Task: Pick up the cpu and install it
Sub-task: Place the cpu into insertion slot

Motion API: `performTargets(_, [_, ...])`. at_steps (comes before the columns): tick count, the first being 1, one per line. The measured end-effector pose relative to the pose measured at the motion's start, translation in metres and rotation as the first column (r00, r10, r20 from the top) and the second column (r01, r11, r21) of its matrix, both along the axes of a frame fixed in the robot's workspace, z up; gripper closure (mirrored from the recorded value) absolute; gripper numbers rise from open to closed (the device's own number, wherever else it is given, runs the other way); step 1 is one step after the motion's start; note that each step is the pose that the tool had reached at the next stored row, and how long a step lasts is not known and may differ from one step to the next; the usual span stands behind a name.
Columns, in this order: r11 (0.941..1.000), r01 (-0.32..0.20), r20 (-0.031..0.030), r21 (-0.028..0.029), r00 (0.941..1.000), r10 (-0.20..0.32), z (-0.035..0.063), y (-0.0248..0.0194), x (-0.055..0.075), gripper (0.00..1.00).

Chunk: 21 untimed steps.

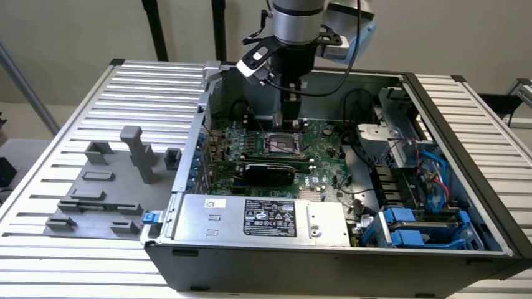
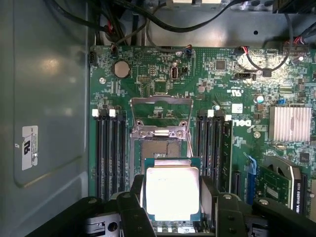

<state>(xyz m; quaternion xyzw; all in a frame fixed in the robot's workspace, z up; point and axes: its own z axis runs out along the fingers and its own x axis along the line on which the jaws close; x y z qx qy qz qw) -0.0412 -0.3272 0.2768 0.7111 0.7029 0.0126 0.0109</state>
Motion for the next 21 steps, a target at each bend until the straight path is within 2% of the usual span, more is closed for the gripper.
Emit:
performTargets(3, [1.0, 0.0, 0.0001, 0.0002, 1.0, 0.0, -0.0054, 0.0059, 0.0, 0.45])
performTargets(10, [1.0, 0.0, 0.0001, 0.0001, 1.0, 0.0, -0.0182, 0.0059, 0.0, 0.45])
performTargets(14, [1.0, 0.0, 0.0, 0.0001, 1.0, 0.0, -0.0254, 0.0029, 0.0, 0.45])
performTargets(18, [1.0, 0.0, 0.0, 0.0014, 1.0, 0.0, -0.0328, -0.0035, 0.001, 0.45])
performTargets(21, [1.0, 0.0, 0.0001, 0.0034, 1.0, 0.0, -0.0378, -0.0043, 0.001, 0.45])
